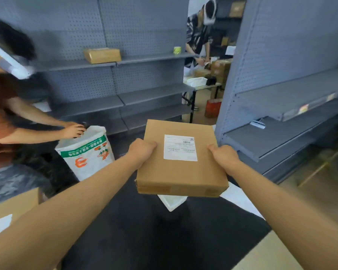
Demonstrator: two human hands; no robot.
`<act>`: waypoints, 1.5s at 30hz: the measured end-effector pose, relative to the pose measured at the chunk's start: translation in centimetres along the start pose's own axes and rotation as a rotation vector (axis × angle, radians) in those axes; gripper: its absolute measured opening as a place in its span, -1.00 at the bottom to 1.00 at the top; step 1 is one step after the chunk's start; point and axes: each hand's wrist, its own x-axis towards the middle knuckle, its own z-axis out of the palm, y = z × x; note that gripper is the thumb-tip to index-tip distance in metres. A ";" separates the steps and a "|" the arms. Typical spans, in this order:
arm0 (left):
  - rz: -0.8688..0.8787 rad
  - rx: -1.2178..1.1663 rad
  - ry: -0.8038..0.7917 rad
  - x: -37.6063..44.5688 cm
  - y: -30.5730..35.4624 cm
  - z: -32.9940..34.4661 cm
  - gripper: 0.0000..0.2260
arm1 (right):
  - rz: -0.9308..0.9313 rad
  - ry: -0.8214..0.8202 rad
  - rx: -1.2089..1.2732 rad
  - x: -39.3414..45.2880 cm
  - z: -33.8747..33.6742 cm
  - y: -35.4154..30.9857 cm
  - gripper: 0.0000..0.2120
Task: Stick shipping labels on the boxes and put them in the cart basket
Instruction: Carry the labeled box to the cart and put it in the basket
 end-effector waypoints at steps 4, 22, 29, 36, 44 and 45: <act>0.118 0.063 -0.109 -2.6 5.1 8.7 -0.53 | 0.075 0.102 -0.001 0.3 -8.9 6.3 -0.51; 0.449 0.185 -0.661 -19.2 20.5 50.0 -0.59 | 0.583 0.623 0.183 -3.4 -40.7 37.4 -0.47; 0.472 0.166 -0.785 -19.2 26.6 65.2 -0.62 | 0.680 0.730 0.201 2.8 -49.6 45.3 -0.45; 0.490 0.167 -0.884 -18.9 33.2 77.9 -0.60 | 0.731 0.787 0.262 9.3 -57.6 51.6 -0.48; 0.436 0.207 -0.911 -17.8 39.8 93.1 -0.57 | 0.789 0.740 0.250 19.1 -67.3 60.3 -0.45; 0.427 0.205 -0.902 -17.6 40.8 94.9 -0.56 | 0.783 0.729 0.249 20.7 -68.8 61.2 -0.44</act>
